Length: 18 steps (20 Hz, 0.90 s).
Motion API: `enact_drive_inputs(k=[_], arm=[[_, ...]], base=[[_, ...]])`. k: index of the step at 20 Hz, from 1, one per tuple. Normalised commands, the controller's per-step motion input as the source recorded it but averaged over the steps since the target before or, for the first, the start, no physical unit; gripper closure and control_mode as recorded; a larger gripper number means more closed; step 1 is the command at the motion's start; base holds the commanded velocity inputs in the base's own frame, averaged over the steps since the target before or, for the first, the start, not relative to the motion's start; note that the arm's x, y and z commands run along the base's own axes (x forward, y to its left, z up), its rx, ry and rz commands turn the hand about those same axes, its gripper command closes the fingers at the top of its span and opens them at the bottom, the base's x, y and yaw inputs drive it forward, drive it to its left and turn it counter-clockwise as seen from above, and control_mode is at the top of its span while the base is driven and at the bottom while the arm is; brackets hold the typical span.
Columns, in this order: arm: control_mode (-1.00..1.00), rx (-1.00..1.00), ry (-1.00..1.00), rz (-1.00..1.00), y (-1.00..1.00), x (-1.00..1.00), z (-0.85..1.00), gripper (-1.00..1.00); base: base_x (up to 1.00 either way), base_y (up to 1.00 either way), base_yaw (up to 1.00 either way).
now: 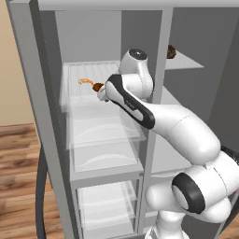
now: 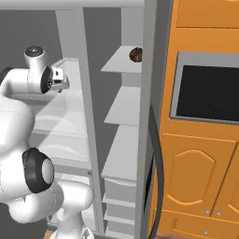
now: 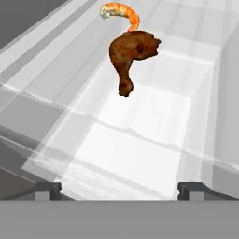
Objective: There's a chicken drumstick in the fridge that needs to be moved to the freezer for freezing. Pick up the chicken drumstick from the fridge, place it on any shelf in the freezer, and close the fridge and freezer doors when done.
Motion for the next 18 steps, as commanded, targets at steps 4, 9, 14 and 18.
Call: enact_drive_inputs(k=[4,9,14,18], arm=[[-1.0,0.0,0.01,0.0,0.23,0.6,-0.02,-1.0],[-1.0,0.0,0.02,0.0,0.18,0.63,-0.07,-1.0],[-1.0,0.0,0.0,0.0,0.16,0.65,-0.13,-1.0],[-1.0,0.0,0.01,0.0,0.28,0.81,-0.39,-1.0]], base=[[0.0,0.0,0.0],[0.0,0.0,0.0],[0.0,0.0,0.0],[0.0,0.0,0.0]])
